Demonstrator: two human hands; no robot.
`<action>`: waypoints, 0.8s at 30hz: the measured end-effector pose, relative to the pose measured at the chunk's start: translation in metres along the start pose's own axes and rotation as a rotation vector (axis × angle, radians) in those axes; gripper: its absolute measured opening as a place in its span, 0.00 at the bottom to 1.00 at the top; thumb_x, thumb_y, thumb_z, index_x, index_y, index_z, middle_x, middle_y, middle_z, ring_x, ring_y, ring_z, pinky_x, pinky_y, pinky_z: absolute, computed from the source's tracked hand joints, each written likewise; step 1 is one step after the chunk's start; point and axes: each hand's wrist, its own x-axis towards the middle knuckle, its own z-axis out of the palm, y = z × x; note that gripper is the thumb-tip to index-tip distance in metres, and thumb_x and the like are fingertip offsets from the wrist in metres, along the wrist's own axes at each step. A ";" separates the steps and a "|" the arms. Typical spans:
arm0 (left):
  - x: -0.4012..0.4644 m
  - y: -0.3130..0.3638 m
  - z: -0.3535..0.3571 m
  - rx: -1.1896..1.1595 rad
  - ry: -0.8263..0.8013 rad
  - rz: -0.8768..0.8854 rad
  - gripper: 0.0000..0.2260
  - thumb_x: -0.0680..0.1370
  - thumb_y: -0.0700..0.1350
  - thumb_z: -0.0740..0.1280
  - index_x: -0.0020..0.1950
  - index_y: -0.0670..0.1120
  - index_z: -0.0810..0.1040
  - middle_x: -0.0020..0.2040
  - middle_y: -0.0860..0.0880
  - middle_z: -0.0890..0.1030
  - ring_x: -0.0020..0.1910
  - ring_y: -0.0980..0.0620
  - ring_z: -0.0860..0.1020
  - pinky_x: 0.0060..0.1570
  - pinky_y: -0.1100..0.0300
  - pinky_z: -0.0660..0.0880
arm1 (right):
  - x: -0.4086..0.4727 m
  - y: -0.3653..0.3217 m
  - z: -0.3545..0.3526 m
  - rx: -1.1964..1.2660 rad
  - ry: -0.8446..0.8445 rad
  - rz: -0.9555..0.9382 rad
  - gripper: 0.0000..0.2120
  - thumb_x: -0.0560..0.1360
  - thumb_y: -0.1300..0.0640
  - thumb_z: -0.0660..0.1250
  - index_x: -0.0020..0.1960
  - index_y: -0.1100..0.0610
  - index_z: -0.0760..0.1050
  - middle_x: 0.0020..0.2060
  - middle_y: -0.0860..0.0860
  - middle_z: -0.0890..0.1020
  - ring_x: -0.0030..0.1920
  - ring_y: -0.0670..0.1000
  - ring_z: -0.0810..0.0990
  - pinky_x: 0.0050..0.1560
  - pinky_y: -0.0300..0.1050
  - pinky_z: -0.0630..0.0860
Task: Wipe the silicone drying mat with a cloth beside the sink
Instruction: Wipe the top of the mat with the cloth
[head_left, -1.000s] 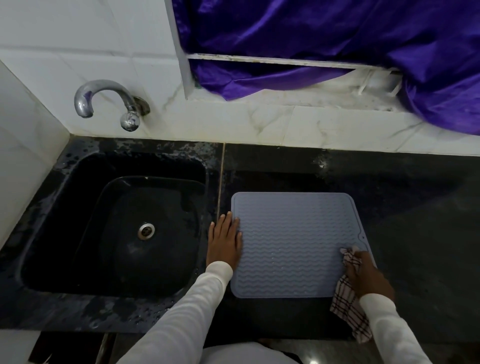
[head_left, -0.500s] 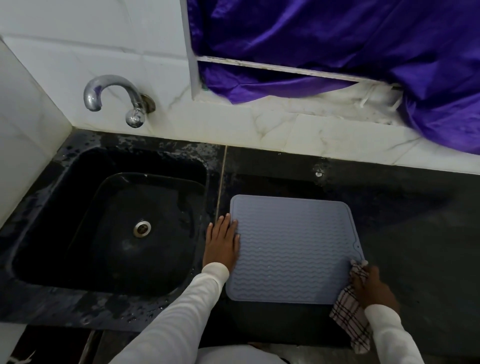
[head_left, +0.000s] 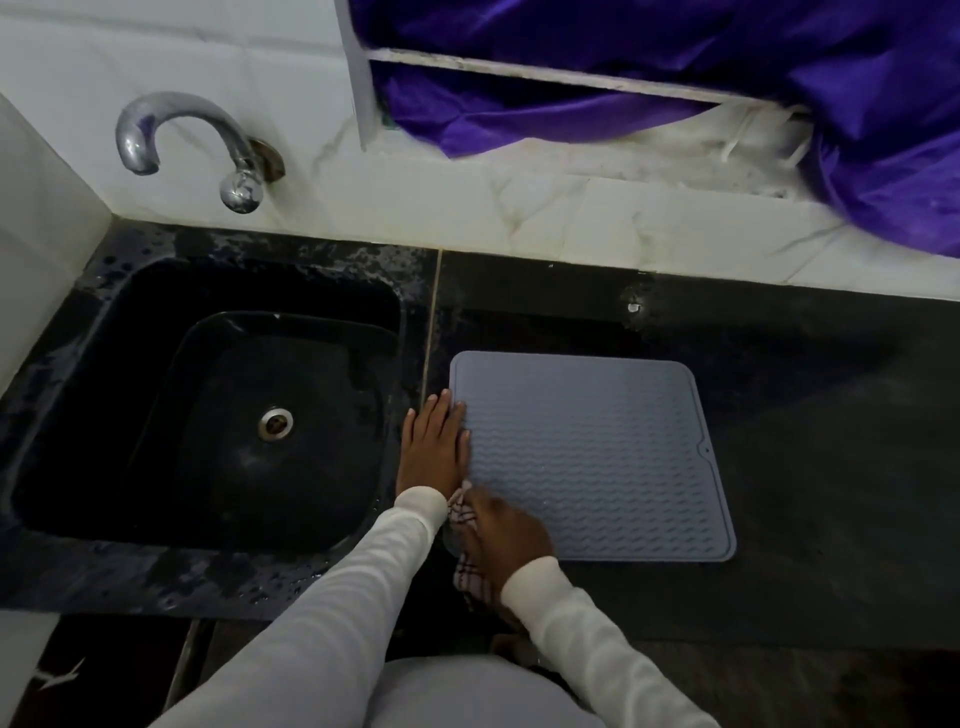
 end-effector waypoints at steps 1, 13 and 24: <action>-0.001 0.000 0.000 0.001 0.010 0.000 0.23 0.81 0.52 0.52 0.73 0.46 0.71 0.75 0.44 0.68 0.74 0.44 0.66 0.74 0.46 0.52 | -0.002 0.005 0.006 -0.030 0.007 0.007 0.26 0.79 0.39 0.47 0.74 0.46 0.60 0.60 0.54 0.78 0.53 0.59 0.80 0.50 0.52 0.77; -0.004 0.004 -0.002 0.028 -0.016 -0.006 0.25 0.82 0.54 0.47 0.76 0.47 0.67 0.78 0.46 0.63 0.77 0.47 0.59 0.76 0.44 0.51 | -0.061 0.142 -0.027 0.208 0.227 0.401 0.20 0.78 0.37 0.56 0.66 0.45 0.66 0.57 0.53 0.81 0.53 0.58 0.81 0.51 0.52 0.77; -0.006 0.007 -0.005 0.048 -0.041 -0.021 0.25 0.82 0.54 0.46 0.77 0.48 0.64 0.79 0.46 0.60 0.78 0.47 0.57 0.77 0.45 0.48 | -0.092 0.239 -0.066 0.126 0.170 0.719 0.22 0.77 0.35 0.53 0.65 0.46 0.60 0.50 0.61 0.81 0.47 0.62 0.81 0.47 0.52 0.75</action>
